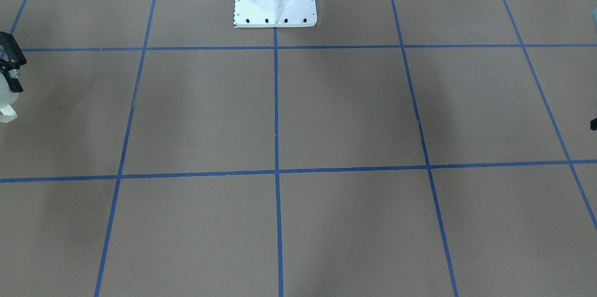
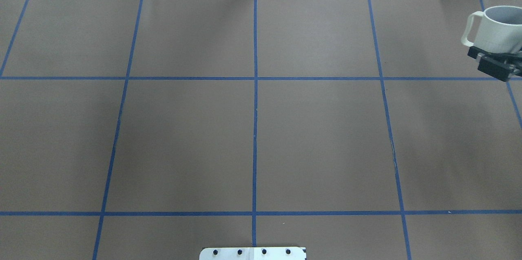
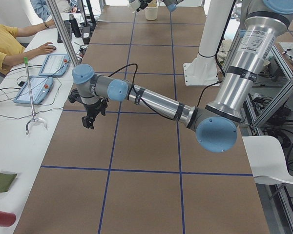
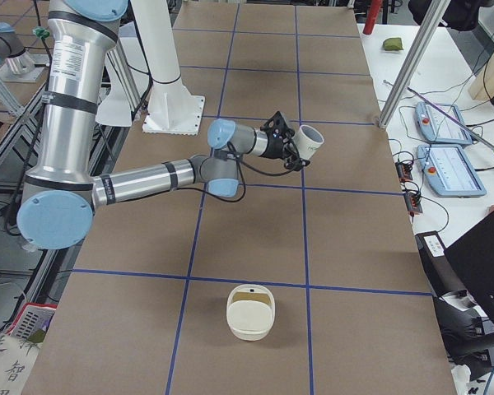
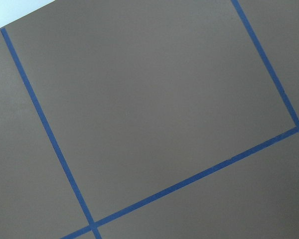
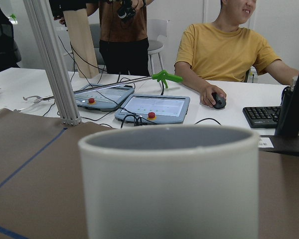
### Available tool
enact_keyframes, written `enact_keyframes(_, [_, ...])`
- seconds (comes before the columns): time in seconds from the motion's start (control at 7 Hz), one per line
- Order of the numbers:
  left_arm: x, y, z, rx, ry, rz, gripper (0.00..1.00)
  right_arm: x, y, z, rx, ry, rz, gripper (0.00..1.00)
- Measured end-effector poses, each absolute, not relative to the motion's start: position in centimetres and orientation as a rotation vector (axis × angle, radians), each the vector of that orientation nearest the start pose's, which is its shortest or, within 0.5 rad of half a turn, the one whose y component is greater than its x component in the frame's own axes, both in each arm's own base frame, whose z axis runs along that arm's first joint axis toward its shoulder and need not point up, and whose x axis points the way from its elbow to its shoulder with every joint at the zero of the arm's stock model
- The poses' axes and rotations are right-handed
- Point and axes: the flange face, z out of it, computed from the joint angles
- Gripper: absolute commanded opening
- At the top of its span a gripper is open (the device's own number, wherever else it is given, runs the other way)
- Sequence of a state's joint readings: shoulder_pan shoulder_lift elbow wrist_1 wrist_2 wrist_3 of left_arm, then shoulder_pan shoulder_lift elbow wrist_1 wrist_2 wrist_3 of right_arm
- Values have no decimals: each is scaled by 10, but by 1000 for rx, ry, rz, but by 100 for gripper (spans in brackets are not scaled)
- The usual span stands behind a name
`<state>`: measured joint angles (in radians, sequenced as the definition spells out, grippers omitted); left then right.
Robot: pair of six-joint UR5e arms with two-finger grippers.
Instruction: Left arm hands cup to right arm to dump lemon
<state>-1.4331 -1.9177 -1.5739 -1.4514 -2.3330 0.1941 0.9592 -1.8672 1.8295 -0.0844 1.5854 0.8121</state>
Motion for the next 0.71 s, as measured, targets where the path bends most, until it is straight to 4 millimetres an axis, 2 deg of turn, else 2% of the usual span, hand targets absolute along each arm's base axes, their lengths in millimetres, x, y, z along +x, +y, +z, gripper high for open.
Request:
enact_keyframes(0.14, [22,-628,476,243,757,403,100,-90,-366,535,1091,-990,202,0])
enact_keyframes(0.29, [21,-627,475,246,757,403,100,-70,-349,562,1080,-1029,275,0])
enact_keyframes(0.71, [21,-623,478,242,760,402,100,-21,-306,631,1061,-1139,503,0])
